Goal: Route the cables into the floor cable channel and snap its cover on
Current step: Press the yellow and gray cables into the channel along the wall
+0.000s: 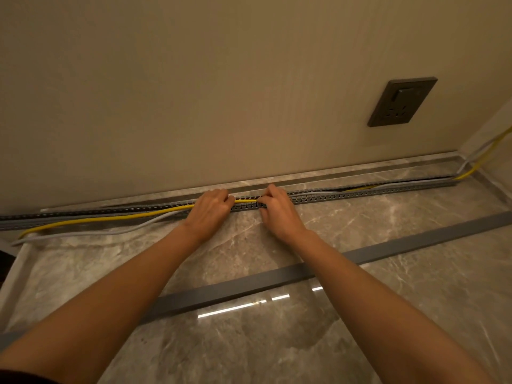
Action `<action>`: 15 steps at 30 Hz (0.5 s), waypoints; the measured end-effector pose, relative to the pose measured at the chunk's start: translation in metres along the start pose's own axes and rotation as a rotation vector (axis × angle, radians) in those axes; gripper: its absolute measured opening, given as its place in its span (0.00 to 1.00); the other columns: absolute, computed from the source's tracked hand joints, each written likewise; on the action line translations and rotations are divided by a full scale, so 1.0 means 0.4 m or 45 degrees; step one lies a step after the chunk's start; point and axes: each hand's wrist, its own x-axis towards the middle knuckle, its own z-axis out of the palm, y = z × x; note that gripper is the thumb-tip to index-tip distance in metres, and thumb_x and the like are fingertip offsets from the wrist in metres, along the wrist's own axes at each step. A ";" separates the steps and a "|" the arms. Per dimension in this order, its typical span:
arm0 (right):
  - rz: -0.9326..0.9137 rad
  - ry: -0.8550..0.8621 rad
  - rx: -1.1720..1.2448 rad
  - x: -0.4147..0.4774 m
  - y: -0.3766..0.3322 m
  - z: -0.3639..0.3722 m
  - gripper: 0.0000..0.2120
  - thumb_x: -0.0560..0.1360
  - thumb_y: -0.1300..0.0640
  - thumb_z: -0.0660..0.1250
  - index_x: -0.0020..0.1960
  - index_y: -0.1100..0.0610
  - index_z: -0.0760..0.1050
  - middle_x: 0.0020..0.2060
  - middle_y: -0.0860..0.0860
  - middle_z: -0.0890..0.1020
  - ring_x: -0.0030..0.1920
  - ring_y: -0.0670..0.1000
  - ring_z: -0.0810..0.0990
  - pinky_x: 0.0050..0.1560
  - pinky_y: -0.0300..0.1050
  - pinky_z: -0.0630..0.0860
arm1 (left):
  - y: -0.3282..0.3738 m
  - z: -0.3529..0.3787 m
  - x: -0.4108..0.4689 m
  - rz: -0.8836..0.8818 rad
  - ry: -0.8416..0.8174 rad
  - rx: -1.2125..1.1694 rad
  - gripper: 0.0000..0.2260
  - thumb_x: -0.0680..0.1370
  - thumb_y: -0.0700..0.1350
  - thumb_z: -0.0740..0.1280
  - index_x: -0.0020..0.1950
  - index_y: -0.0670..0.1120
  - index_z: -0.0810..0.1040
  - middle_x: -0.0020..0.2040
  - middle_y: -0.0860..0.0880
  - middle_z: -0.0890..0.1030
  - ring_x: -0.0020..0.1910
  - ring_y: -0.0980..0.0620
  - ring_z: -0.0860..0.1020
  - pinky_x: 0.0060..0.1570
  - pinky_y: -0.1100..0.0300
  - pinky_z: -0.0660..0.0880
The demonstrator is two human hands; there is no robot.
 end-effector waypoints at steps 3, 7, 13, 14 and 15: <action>0.074 -0.019 -0.007 0.012 -0.009 -0.007 0.13 0.76 0.63 0.60 0.57 0.65 0.78 0.57 0.59 0.74 0.58 0.58 0.71 0.62 0.51 0.69 | 0.013 0.014 -0.005 -0.042 -0.058 0.015 0.12 0.55 0.33 0.80 0.28 0.38 0.77 0.27 0.41 0.78 0.25 0.43 0.78 0.21 0.60 0.72; 0.110 -0.068 -0.050 0.020 -0.016 -0.016 0.14 0.74 0.66 0.61 0.57 0.65 0.77 0.58 0.59 0.74 0.59 0.60 0.72 0.61 0.54 0.70 | 0.023 0.025 0.020 -0.243 -0.197 -0.102 0.02 0.70 0.33 0.69 0.41 0.35 0.78 0.42 0.38 0.80 0.41 0.39 0.79 0.34 0.51 0.75; 0.052 -0.106 -0.108 -0.007 -0.012 -0.012 0.19 0.72 0.67 0.61 0.63 0.64 0.69 0.61 0.59 0.72 0.60 0.59 0.71 0.63 0.50 0.68 | -0.001 0.042 0.016 -0.276 -0.214 -0.324 0.09 0.76 0.34 0.59 0.53 0.37 0.76 0.53 0.38 0.78 0.49 0.37 0.77 0.44 0.47 0.73; 0.044 -0.108 -0.101 -0.014 -0.011 -0.011 0.19 0.72 0.68 0.60 0.64 0.63 0.67 0.61 0.59 0.72 0.61 0.59 0.71 0.63 0.50 0.68 | -0.004 0.045 0.003 -0.267 -0.149 -0.406 0.10 0.75 0.33 0.59 0.53 0.36 0.77 0.53 0.37 0.77 0.49 0.37 0.77 0.44 0.46 0.74; 0.038 -0.102 -0.105 -0.018 -0.012 -0.009 0.19 0.73 0.68 0.60 0.64 0.63 0.67 0.61 0.59 0.72 0.61 0.59 0.70 0.64 0.50 0.67 | -0.009 0.047 -0.011 -0.257 -0.074 -0.487 0.10 0.75 0.31 0.60 0.53 0.34 0.77 0.53 0.36 0.77 0.47 0.37 0.77 0.44 0.45 0.76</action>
